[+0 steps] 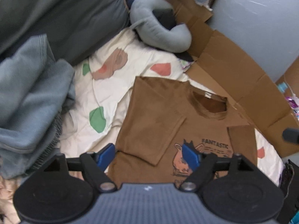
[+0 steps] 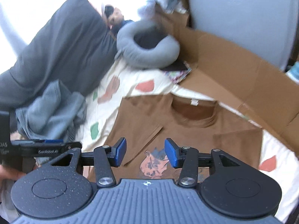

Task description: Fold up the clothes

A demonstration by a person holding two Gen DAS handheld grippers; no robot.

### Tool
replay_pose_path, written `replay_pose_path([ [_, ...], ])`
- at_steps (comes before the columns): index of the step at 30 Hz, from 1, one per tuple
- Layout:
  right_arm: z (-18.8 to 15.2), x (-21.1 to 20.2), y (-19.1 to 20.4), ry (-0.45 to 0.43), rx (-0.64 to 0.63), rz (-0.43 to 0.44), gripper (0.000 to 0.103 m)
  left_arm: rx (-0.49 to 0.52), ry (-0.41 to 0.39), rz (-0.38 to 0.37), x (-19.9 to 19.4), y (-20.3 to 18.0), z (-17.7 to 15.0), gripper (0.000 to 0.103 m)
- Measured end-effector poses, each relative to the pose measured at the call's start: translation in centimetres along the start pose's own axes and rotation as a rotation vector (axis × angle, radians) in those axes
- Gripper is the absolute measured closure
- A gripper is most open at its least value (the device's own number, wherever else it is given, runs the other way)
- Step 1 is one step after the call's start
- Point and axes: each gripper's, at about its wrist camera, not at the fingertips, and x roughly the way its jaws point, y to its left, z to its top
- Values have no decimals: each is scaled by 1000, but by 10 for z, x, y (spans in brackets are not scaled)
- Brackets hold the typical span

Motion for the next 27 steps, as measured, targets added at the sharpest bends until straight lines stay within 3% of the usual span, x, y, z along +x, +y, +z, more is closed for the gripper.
replay_pose_path([
  [10,19,-122,-25,-117,21,-39,44,60,68,-3,-85,-25,8,16],
  [14,22,-167,-34,-151,32,-48,42,83,71,-5,-117,-33,9,12],
  [27,35,-312,-59,-248,17,-92,37,104,69,-6,-188,-33,4,10],
])
